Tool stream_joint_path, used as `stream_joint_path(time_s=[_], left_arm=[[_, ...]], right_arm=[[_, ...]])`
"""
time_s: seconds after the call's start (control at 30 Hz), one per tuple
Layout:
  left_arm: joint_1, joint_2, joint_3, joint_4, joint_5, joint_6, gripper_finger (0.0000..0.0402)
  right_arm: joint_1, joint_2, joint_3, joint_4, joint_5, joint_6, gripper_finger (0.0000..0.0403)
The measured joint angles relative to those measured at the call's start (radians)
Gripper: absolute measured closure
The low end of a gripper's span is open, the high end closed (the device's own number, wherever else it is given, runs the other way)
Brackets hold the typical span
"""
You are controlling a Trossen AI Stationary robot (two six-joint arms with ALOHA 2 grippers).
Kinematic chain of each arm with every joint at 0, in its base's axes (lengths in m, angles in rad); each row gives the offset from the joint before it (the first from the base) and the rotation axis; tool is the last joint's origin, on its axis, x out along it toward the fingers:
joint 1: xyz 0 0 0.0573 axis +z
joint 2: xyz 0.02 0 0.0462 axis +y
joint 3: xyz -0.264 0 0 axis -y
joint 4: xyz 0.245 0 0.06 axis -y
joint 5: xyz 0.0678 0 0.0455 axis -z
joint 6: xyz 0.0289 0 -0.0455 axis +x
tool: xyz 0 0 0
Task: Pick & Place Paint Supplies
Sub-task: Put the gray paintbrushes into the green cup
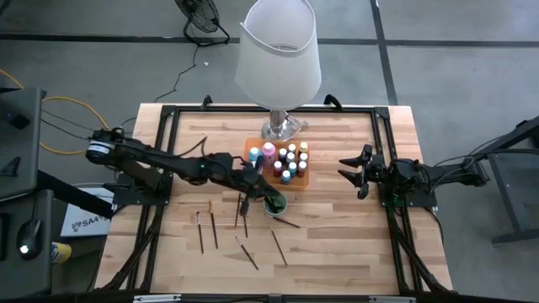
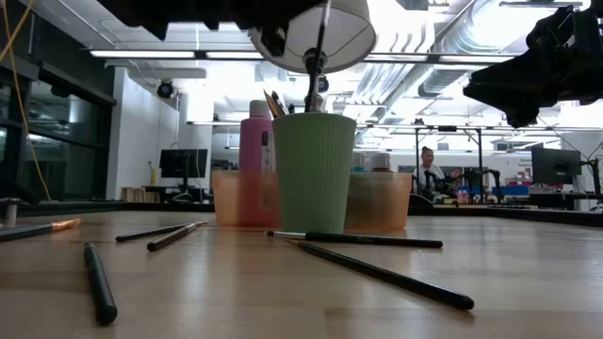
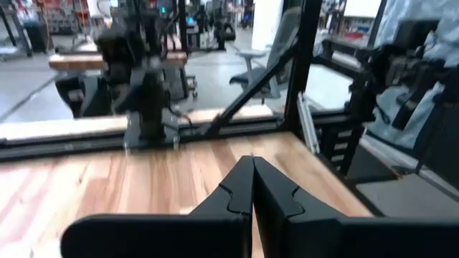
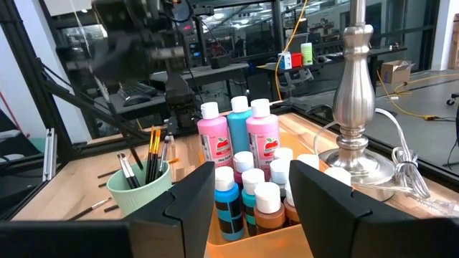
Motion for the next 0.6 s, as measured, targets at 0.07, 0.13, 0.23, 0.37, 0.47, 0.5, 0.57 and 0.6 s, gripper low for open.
stream_joint_path(time_s=[0.07,0.13,0.23,0.37,0.47,0.5,0.57,0.6], left_arm=[[0.0,0.03,0.0,0.002,0.0,-0.002,0.0401],[0.0,0.057,0.0,0.012,0.0,-0.011,0.0401],[0.001,0.079,0.0,0.028,-0.004,-0.047,0.0401],[0.016,0.11,0.0,0.048,-0.025,-0.054,0.0401],[0.029,0.122,0.0,0.062,-0.028,-0.055,0.0401],[0.029,0.126,0.0,0.061,-0.028,-0.058,0.0401],[0.031,0.133,0.0,0.043,-0.029,-0.062,0.0401],[0.035,0.133,0.0,0.036,-0.029,-0.065,0.0401]], right_arm=[[0.0,0.0,0.0,0.0,0.0,0.0,0.0229],[0.0,0.0,0.0,0.0,0.0,0.0,0.0229],[0.0,0.0,0.0,0.0,0.0,0.0,0.0229],[0.0,0.0,0.0,0.0,0.0,0.0,0.0229],[0.0,0.0,0.0,0.0,0.0,0.0,0.0229],[0.0,0.0,0.0,0.0,0.0,0.0,0.0229],[0.0,0.0,0.0,0.0,0.0,0.0,0.0229],[0.0,0.0,0.0,0.0,0.0,0.0,0.0229]])
